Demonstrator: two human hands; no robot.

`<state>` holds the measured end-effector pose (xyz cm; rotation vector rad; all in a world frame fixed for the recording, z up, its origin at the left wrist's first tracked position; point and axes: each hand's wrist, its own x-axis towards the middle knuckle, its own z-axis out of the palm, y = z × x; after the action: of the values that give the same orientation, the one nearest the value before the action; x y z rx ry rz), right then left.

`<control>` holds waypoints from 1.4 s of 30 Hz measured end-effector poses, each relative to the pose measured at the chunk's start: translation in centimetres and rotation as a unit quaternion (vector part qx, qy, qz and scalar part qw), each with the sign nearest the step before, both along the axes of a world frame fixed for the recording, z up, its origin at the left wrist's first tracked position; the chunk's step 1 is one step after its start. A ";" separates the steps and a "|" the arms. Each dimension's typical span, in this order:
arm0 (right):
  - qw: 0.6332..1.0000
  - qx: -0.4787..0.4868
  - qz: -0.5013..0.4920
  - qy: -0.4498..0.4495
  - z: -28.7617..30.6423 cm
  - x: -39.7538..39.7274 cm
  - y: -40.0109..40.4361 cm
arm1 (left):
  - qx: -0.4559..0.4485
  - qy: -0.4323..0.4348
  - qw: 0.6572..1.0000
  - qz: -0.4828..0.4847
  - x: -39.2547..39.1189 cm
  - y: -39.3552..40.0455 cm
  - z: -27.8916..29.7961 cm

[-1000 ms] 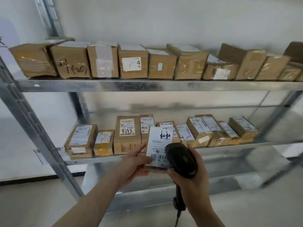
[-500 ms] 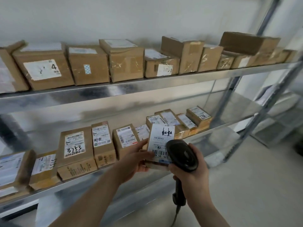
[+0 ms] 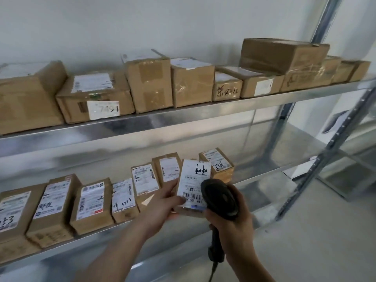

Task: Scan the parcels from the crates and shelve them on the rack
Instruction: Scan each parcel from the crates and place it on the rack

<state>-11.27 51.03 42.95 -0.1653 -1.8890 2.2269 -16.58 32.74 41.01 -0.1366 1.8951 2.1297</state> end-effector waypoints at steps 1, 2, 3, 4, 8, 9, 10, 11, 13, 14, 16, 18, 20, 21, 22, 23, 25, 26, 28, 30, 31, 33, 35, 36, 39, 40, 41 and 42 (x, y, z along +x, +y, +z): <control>1.000 -0.002 0.008 0.002 0.2 -1.0 1.5 | 0.006 -0.002 1.000 0.010 -0.7 1.6 0.1; 1.000 -0.003 0.015 0.002 0.3 -1.9 2.9 | 0.007 -0.004 1.000 0.018 -1.3 3.1 0.3; 1.000 0.000 0.021 0.000 0.3 -2.9 4.3 | 0.006 -0.006 1.000 0.025 -1.9 4.5 0.5; 1.000 0.004 0.022 -0.008 0.3 -3.8 5.4 | 0.001 -0.007 1.000 0.027 -2.4 5.6 0.6; 0.999 0.018 0.026 -0.024 0.0 -6.8 9.2 | -0.009 -0.014 0.999 0.032 -4.9 9.3 0.7; 0.999 0.021 0.026 -0.026 -0.1 -7.5 9.9 | -0.010 -0.014 0.999 0.031 -5.6 10.0 0.8; 0.999 0.022 0.022 -0.026 -0.1 -8.3 10.6 | -0.013 -0.016 0.999 0.028 -6.4 10.7 1.0; 0.999 0.020 0.018 -0.026 0.1 -9.1 11.1 | -0.014 -0.018 0.999 0.028 -7.3 11.3 1.0; 1.000 0.013 0.015 -0.021 0.4 -10.6 12.2 | -0.019 -0.013 0.999 0.024 -9.2 12.7 0.7; 1.000 0.009 0.015 -0.019 0.7 -11.2 12.7 | -0.022 -0.009 1.000 0.014 -9.9 13.4 0.7; 1.000 -0.006 0.005 -0.012 1.1 -12.7 13.9 | -0.017 0.008 1.000 -0.010 -11.5 15.2 1.0; 1.000 0.002 0.004 0.000 1.3 -14.1 15.3 | -0.010 0.019 1.000 -0.013 -12.7 17.1 1.1; 1.000 0.002 -0.007 0.006 1.3 -15.5 16.6 | -0.008 0.034 0.999 -0.016 -13.9 18.8 1.2; 1.000 0.008 -0.014 0.006 1.1 -16.3 17.3 | -0.015 0.044 0.999 -0.017 -14.3 19.6 1.4; 1.000 0.018 -0.016 0.006 0.9 -17.0 17.9 | -0.030 0.052 0.998 -0.017 -14.8 20.2 1.4; 1.000 0.024 -0.016 0.003 0.7 -17.6 18.5 | -0.046 0.062 0.997 -0.015 -15.3 20.8 1.2; 1.000 0.015 -0.008 -0.004 0.6 -18.9 19.5 | -0.081 0.081 0.993 -0.013 -16.4 21.8 1.4; 1.000 0.011 -0.005 -0.013 0.5 -19.6 20.0 | -0.103 0.090 0.991 -0.009 -17.0 22.3 1.4; 1.000 0.007 0.006 -0.022 0.4 -21.3 21.0 | -0.163 0.106 0.981 0.002 -18.3 23.3 1.0; 0.999 0.014 0.021 -0.024 -0.3 -23.3 22.2 | -0.228 0.109 0.967 0.037 -19.5 24.4 0.1; 0.999 0.020 0.026 -0.027 -0.9 -24.1 22.6 | -0.261 0.108 0.958 0.052 -19.8 24.8 -0.2; 0.998 0.024 0.052 -0.039 -2.4 -26.3 23.6 | -0.334 0.115 0.932 0.077 -20.5 25.8 -1.0; 0.995 0.044 0.073 -0.056 -4.2 -28.2 24.6 | -0.395 0.120 0.908 0.075 -20.9 27.0 -1.4; 0.993 0.058 0.084 -0.059 -4.9 -29.0 25.0 | -0.415 0.111 0.900 0.077 -21.0 27.6 -1.4; 0.988 0.073 0.124 -0.063 -6.2 -31.2 26.0 | -0.472 0.086 0.873 0.094 -21.2 29.1 -1.5; 0.985 0.081 0.140 -0.068 -6.7 -31.7 26.2 | -0.490 0.081 0.862 0.100 -21.3 29.5 -1.7; 0.981 0.087 0.155 -0.073 -7.1 -32.1 26.3 | -0.503 0.072 0.854 0.106 -21.3 29.9 -1.8; 0.979 0.090 0.168 -0.076 -7.6 -32.4 26.5 | -0.516 0.067 0.847 0.111 -21.3 30.2 -2.0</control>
<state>-43.68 77.48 35.35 0.0171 -2.3418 2.2862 -37.93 62.95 39.02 -0.4393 3.0160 0.9767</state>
